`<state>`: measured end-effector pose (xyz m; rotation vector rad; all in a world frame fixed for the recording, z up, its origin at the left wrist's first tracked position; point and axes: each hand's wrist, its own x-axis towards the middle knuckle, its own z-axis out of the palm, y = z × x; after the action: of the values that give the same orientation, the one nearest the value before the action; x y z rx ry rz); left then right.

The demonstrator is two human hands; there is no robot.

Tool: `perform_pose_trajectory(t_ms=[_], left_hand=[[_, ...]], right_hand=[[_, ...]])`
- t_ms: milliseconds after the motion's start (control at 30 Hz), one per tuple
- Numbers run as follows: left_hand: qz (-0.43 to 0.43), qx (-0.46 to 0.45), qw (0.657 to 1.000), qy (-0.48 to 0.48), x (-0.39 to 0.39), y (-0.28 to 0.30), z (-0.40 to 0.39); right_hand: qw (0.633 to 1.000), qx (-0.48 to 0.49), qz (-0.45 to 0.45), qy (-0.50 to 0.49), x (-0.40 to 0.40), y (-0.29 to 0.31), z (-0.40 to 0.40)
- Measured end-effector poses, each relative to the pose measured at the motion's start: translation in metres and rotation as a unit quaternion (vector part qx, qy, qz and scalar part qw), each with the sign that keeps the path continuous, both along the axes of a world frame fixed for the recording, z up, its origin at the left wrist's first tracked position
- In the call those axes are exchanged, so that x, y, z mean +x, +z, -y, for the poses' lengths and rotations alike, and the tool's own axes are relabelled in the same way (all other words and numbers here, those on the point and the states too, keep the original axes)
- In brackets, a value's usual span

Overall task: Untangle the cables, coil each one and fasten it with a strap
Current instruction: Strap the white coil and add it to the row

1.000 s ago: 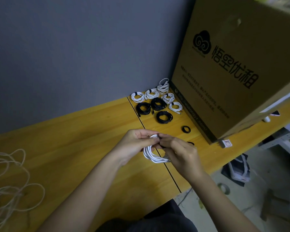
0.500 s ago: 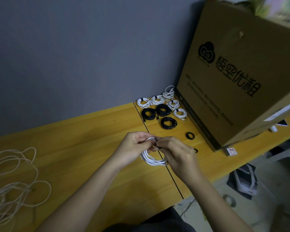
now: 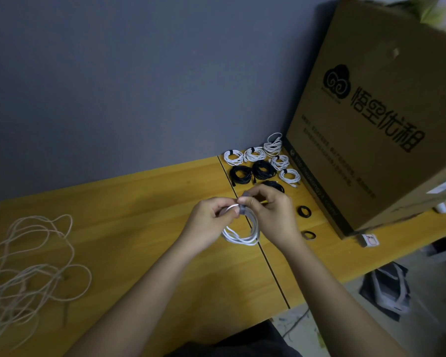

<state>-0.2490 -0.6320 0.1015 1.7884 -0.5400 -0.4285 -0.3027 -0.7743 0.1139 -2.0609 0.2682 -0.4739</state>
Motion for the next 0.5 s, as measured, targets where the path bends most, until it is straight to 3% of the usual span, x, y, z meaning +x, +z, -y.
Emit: perform_pose_trajectory(t_ms=[333,500], left_hand=[[-0.019,-0.041,0.998,0.040,0.001,-0.007,-0.008],[-0.030,-0.056,0.996,0.063,0.001,-0.005,-0.010]], right_hand=[[0.990,0.111,-0.074,-0.033,0.013,-0.011,-0.009],[0.979,0.175,-0.052,-0.089,0.016,-0.011,-0.024]])
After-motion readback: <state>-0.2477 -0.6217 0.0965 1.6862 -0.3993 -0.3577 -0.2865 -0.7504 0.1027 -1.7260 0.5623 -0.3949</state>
